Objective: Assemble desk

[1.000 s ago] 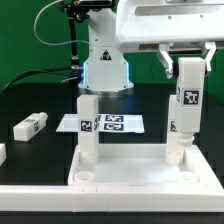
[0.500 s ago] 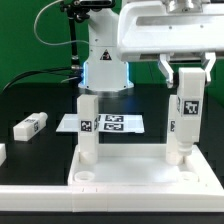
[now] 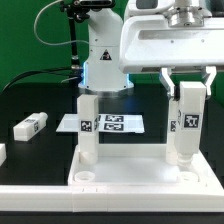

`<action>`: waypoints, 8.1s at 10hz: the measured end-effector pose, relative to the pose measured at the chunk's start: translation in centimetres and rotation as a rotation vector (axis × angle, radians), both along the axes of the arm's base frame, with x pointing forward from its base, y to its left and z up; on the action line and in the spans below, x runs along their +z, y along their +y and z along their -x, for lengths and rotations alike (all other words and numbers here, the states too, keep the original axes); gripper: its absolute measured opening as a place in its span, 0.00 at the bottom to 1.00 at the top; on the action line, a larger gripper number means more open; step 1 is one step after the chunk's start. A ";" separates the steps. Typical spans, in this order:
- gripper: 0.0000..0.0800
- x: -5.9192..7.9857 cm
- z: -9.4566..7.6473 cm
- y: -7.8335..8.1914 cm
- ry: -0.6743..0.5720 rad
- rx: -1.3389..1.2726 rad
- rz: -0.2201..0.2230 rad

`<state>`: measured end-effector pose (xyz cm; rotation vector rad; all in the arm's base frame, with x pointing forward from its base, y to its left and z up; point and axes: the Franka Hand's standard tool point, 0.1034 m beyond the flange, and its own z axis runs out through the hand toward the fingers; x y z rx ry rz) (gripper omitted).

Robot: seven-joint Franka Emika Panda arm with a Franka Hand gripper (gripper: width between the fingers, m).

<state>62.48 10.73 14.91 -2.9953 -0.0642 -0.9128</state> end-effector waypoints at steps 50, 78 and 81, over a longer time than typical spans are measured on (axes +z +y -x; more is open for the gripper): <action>0.81 -0.3 -2.2 0.3 0.461 -0.010 0.011; 0.77 -2.5 -1.4 -0.1 0.468 -1.397 -0.577; 0.81 -2.7 -1.1 1.4 0.495 -0.967 -0.402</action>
Offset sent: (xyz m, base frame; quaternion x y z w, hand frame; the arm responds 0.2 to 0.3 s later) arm 0.0053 0.0032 -0.0108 -0.0031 0.0062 0.0061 1.0000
